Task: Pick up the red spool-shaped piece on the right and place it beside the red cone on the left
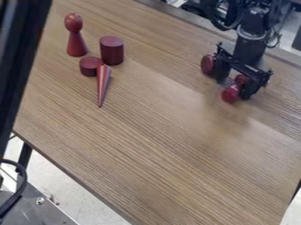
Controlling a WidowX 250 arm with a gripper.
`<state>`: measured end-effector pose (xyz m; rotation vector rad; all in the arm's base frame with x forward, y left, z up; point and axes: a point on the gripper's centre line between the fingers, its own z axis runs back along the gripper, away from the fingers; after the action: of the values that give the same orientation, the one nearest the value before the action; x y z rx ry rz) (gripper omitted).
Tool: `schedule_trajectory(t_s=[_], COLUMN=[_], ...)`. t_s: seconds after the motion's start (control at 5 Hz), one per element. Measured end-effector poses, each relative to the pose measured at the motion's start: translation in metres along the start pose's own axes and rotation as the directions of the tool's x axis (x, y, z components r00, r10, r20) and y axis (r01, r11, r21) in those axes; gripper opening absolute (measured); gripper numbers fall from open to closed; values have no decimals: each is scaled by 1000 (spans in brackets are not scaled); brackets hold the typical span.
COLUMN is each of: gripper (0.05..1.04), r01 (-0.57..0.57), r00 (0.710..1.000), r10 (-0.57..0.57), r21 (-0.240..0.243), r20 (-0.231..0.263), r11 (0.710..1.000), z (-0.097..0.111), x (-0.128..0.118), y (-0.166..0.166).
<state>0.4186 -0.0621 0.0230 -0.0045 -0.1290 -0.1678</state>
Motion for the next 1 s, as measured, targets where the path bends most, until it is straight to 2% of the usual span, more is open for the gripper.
schedule_trajectory(t_s=[0.2,0.4,0.8,1.0], gripper=[706,516,516,516], r01=[-51,-145,-256,-322], r00=[998,989,967,946], r10=[51,145,256,324], r21=[-2,5,63,92], r20=[20,13,12,-7], r11=[999,989,965,942], z=[-1,6,50,67], x=[-1,-25,-50,-59], y=[-1,1,12,21])
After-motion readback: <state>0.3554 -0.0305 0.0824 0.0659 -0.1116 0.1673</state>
